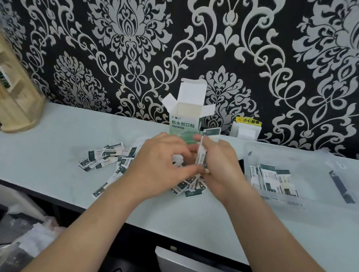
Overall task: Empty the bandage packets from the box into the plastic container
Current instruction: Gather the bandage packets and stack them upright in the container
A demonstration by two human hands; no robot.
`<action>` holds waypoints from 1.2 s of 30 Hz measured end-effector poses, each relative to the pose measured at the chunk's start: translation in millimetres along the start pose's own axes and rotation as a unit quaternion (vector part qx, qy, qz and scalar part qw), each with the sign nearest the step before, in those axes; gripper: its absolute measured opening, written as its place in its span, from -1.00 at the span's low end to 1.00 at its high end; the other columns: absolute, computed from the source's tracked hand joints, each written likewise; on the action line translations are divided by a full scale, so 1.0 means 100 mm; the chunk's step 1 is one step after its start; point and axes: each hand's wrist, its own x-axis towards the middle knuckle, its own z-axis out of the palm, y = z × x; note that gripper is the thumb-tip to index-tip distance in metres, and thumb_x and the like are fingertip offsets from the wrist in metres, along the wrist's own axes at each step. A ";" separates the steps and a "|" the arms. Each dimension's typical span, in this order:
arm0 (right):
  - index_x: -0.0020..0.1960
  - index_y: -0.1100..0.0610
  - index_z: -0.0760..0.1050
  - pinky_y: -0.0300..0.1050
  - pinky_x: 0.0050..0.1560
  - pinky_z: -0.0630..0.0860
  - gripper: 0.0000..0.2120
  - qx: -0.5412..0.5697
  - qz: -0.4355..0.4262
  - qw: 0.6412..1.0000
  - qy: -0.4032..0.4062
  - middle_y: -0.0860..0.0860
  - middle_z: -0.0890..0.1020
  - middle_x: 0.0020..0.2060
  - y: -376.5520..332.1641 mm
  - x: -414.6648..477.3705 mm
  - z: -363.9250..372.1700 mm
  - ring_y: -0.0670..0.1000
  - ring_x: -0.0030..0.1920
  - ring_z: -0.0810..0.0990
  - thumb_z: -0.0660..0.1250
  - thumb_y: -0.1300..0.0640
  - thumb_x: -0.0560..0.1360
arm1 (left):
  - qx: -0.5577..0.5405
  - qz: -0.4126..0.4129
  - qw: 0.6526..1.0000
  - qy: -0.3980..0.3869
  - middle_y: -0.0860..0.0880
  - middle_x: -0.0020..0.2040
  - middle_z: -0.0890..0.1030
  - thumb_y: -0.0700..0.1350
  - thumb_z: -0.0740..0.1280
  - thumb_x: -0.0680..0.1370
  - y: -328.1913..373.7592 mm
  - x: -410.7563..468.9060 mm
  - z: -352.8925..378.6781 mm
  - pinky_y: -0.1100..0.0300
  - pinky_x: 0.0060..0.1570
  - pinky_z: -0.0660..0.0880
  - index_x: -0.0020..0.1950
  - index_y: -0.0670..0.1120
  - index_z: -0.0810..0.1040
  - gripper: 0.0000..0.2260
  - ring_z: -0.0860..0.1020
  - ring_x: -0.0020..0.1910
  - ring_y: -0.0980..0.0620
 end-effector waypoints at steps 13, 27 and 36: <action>0.19 -0.20 0.37 -0.20 -0.48 0.22 -0.75 -0.090 0.017 0.996 -0.003 0.04 0.37 -0.27 -0.07 -0.05 -0.10 -0.03 -0.45 0.29 0.07 0.10 0.62 | 0.306 -0.055 0.942 -0.125 -0.01 0.01 0.51 0.26 0.19 0.51 0.02 -0.08 0.39 0.12 -0.14 0.37 0.14 0.02 0.55 -0.60 0.48 0.11 -0.05; 0.07 0.03 0.45 -0.24 -0.45 0.19 -0.83 0.110 0.073 0.991 0.011 0.05 0.37 -0.31 -0.02 0.01 -0.21 -0.06 -0.43 0.25 0.30 -0.03 0.56 | 0.007 -0.174 0.981 0.088 0.01 -0.45 0.61 -0.07 0.40 0.45 0.08 0.04 0.04 0.08 -0.43 0.54 -0.23 -0.04 0.69 -0.90 0.54 -0.47 -0.03; 0.14 0.07 0.58 -0.01 -0.13 0.60 -0.79 0.123 0.075 0.989 -0.018 0.16 0.71 -0.06 0.05 0.00 -0.14 0.17 -0.09 0.70 0.27 0.09 0.56 | 0.171 0.112 0.978 0.046 -0.03 -0.29 0.56 -0.07 0.25 0.47 0.15 -0.07 0.29 0.02 -0.44 0.49 -0.18 -0.12 0.60 -0.82 0.54 -0.33 -0.09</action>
